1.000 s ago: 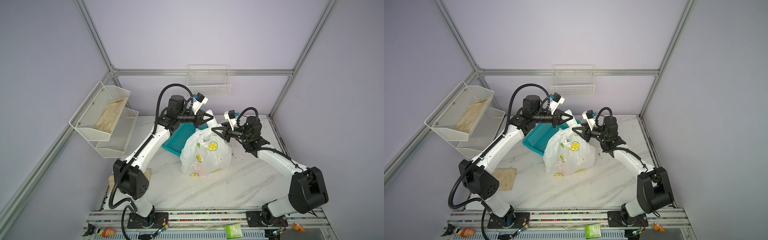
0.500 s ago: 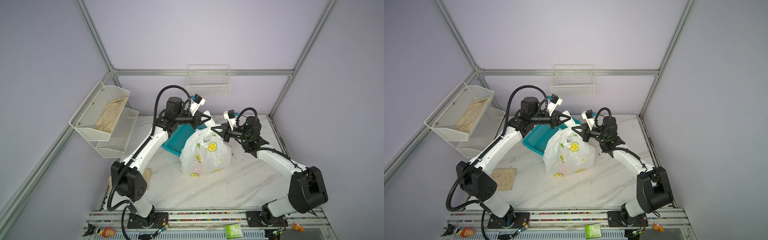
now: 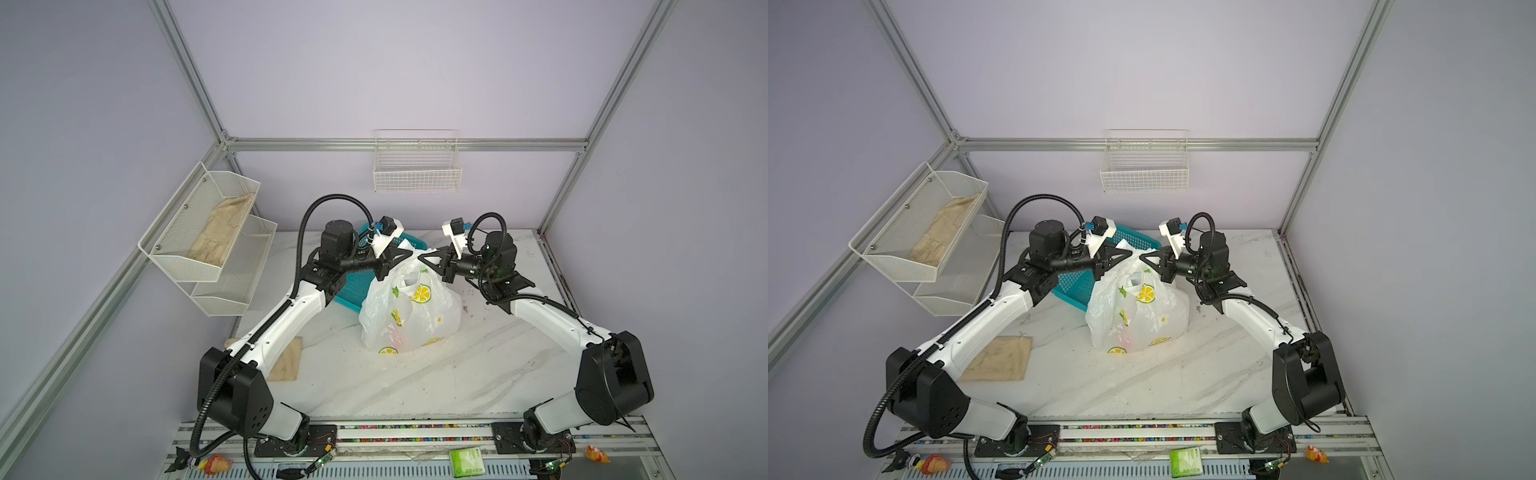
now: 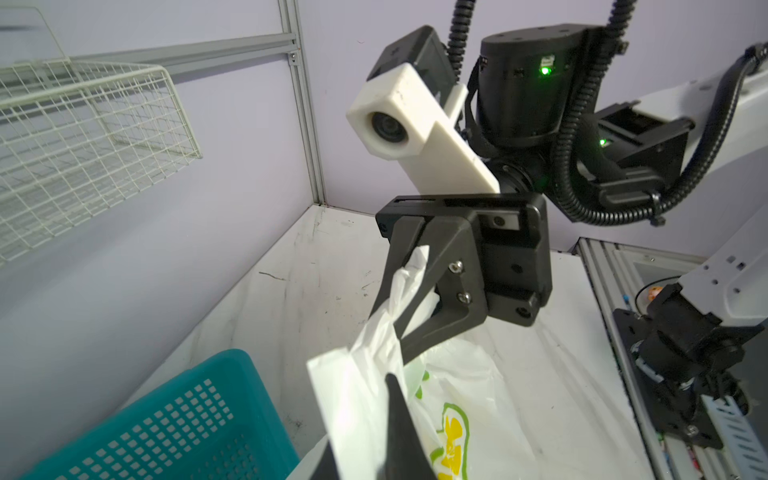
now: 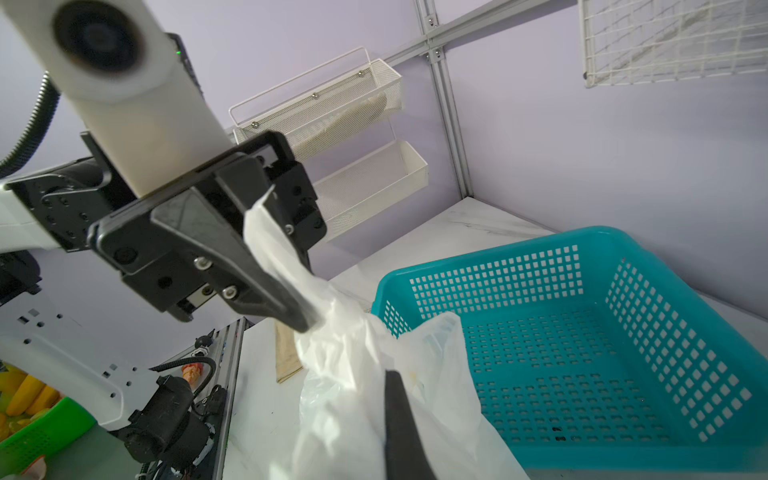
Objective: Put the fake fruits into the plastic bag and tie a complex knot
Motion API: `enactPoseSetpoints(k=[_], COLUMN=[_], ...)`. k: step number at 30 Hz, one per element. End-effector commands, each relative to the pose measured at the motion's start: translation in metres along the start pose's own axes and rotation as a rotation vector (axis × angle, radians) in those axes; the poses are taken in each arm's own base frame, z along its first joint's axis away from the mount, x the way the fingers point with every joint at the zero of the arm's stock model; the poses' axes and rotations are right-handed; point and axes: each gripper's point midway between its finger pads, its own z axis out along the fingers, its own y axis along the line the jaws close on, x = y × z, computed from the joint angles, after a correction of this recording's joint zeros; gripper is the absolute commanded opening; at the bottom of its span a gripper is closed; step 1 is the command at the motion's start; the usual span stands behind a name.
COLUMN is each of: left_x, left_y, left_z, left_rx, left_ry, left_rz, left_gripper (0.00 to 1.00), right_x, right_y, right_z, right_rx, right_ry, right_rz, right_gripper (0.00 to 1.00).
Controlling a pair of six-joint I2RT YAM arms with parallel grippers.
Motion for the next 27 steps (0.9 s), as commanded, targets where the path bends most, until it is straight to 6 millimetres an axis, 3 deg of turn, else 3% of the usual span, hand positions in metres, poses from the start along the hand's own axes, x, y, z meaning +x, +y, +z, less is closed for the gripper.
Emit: enactPoseSetpoints(k=[1, 9, 13, 19, 27], left_x=[-0.008, 0.014, 0.017, 0.025, 0.035], left_y=[-0.012, -0.02, -0.015, -0.007, 0.003], left_z=[-0.009, 0.003, 0.009, 0.001, -0.006], left_rx=[-0.017, -0.035, -0.098, -0.191, -0.25], left_ry=[-0.041, 0.012, 0.04, 0.111, 0.189], left_rz=[0.174, 0.245, 0.303, 0.441, 0.501], left_gripper=[0.16, 0.17, 0.0, 0.0, 0.0], right_x=[-0.012, -0.014, -0.007, -0.004, 0.0], right_y=[-0.01, -0.002, -0.005, -0.008, -0.006], right_z=[0.0, 0.006, 0.007, 0.008, 0.009], right_rx=[0.056, 0.038, 0.047, 0.062, 0.041], right_ry=[-0.013, 0.002, 0.028, 0.068, 0.09], right_rz=[0.016, -0.008, -0.005, 0.021, 0.019], right_gripper=[0.0, 0.0, 0.0, 0.04, 0.09])
